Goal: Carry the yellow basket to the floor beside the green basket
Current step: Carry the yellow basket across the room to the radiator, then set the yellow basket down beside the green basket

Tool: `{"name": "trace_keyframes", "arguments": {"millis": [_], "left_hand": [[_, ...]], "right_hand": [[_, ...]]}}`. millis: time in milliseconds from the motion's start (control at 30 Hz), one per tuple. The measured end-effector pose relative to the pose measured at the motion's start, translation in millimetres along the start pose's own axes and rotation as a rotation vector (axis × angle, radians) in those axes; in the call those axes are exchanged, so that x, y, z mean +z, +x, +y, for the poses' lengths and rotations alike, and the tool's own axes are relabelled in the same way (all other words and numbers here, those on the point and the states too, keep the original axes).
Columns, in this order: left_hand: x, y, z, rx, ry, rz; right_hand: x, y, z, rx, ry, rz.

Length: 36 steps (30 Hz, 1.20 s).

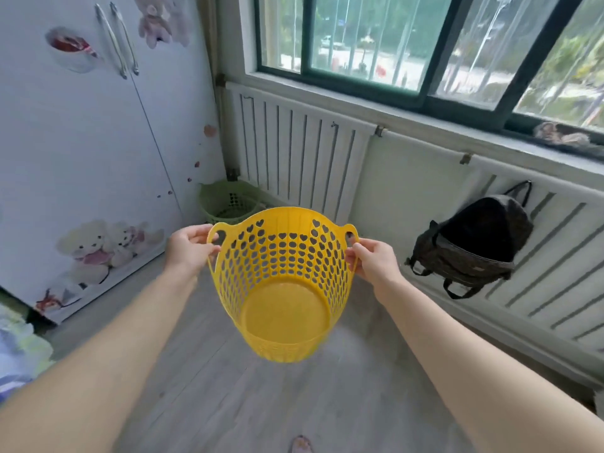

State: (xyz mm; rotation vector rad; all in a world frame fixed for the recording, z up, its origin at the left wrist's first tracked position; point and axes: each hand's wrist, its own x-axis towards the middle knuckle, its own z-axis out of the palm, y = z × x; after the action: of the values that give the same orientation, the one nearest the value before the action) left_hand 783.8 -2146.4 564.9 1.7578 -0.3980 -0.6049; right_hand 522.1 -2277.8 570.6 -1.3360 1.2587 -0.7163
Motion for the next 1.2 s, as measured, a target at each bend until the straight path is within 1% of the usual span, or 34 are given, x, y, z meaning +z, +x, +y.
{"name": "trace_keyframes", "arguments": {"millis": [100, 233, 333, 467, 633, 833, 1100, 1200], "left_hand": [[12.9, 56.3, 16.5, -0.016, -0.001, 0.019], [30.3, 128.6, 33.2, -0.031, 0.002, 0.059], [43.4, 183.9, 39.6, -0.033, 0.009, 0.066], [64.7, 265.8, 44.6, -0.016, 0.043, 0.015], [89.4, 360.4, 42.2, -0.062, 0.115, -0.053], [132.5, 443.0, 26.2, -0.162, 0.214, -0.157], [203.0, 547.2, -26.7, -0.263, 0.316, -0.125], [231.4, 584.1, -50.9, -0.326, 0.327, -0.153]], "right_hand": [[24.2, 57.7, -27.7, 0.003, -0.014, -0.070], [53.1, 127.2, -49.5, 0.014, -0.039, -0.106], [73.8, 178.6, -59.9, 0.031, -0.040, -0.082], [107.4, 249.6, -66.9, 0.084, -0.031, -0.033], [141.5, 319.8, -66.6, 0.187, -0.085, 0.037], [165.9, 396.9, -41.4, 0.375, -0.045, 0.089], [197.2, 523.9, 6.1, 0.513, -0.082, 0.114], [208.0, 571.7, 27.2, 0.571, -0.147, 0.060]]}}
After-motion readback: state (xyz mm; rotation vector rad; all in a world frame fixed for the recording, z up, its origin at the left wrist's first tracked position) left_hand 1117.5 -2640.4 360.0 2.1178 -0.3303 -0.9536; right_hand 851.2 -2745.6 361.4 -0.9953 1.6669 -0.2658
